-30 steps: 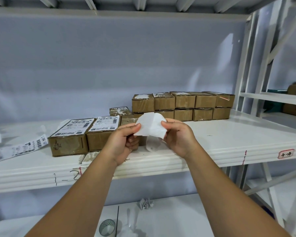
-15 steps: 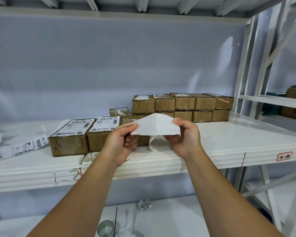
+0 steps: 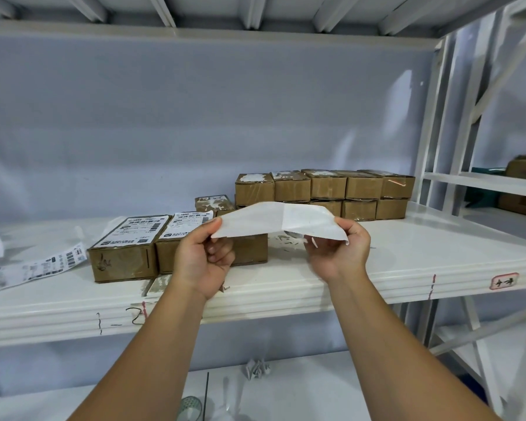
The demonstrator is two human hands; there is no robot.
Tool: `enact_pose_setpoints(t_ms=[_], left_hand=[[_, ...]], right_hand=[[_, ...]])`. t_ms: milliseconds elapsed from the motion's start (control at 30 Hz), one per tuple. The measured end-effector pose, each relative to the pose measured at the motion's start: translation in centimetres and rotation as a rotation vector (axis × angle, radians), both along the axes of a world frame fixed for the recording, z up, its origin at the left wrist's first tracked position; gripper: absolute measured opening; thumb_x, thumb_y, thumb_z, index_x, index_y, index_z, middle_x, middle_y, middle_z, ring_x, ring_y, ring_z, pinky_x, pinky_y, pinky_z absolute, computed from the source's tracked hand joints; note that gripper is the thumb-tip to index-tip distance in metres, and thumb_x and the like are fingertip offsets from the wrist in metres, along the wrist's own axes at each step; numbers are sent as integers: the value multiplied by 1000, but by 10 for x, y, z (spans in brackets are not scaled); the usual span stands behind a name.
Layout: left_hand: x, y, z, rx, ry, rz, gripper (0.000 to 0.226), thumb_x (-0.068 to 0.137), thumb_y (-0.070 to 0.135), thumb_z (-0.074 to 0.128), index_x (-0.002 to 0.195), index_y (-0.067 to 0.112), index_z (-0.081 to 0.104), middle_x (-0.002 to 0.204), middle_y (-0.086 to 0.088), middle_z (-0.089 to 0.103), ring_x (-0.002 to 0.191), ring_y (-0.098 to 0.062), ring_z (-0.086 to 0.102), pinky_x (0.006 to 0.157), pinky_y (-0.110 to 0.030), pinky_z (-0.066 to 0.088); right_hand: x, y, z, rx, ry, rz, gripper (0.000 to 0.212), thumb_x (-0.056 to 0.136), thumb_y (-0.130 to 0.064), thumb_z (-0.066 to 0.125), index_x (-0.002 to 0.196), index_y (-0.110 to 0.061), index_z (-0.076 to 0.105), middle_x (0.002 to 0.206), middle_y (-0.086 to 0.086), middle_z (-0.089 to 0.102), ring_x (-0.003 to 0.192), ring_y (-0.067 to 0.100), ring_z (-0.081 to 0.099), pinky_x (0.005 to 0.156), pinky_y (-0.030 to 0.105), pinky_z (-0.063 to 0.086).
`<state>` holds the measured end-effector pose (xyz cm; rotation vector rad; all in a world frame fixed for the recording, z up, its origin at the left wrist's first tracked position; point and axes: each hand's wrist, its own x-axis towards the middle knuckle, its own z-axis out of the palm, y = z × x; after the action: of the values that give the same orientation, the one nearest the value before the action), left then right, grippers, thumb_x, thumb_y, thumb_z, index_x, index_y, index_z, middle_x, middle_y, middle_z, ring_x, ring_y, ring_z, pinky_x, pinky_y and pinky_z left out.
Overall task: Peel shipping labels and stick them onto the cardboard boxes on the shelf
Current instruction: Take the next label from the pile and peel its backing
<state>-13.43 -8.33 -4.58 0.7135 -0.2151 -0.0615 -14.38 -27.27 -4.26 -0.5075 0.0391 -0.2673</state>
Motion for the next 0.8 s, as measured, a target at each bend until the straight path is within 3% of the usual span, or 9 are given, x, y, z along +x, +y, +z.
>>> enact_pose_setpoints(t_ms=[100,200,367,500,600,667,800], left_hand=[[-3,2,3,-92,27,6,50,88,13,47,39,17,40,38,5,23,32,-7,19,39,-19,12],[-11,-1,6,-138,0,15,50,89,14,46,40,17,42,38,6,22,31,-6,18,39,-19,13],[-23,14,32,-145,-129,76,31,60,16,62,39,20,40,38,7,23,32,-7,19,38,-19,16],[-25,26,38,-120,-123,146,45,82,14,49,39,21,36,38,7,22,33,-7,19,38,-19,17],[-27,54,41,-243,-147,176,33,58,19,62,39,21,35,38,8,23,34,-7,19,38,-18,16],[-28,75,41,-150,-187,218,29,56,22,64,43,20,37,39,7,25,35,-7,21,37,-18,18],[-32,94,29,241,-206,368,27,94,11,45,68,17,50,50,4,45,38,-6,29,39,-16,23]], right_hand=[[-3,0,0,40,23,-23,8,64,-9,49,67,-11,57,66,3,64,59,20,58,63,26,43],[-5,-2,0,64,24,-28,9,70,-10,48,67,-13,57,65,2,67,58,19,63,65,27,44],[-7,0,1,32,-8,2,16,56,-13,51,70,-11,58,67,3,67,53,19,63,65,27,44],[-9,1,1,37,-4,-11,15,56,-13,51,69,-10,58,67,5,66,51,19,62,66,27,44],[-7,-8,-1,211,-34,-48,2,58,-14,50,60,-13,49,52,-2,47,43,15,45,70,27,39],[-6,-7,1,129,-2,-55,4,66,-10,50,67,-13,47,55,-2,41,42,13,36,67,26,38],[-6,17,12,-188,52,-66,9,91,-11,49,85,-11,56,77,2,59,63,15,52,65,24,41]])
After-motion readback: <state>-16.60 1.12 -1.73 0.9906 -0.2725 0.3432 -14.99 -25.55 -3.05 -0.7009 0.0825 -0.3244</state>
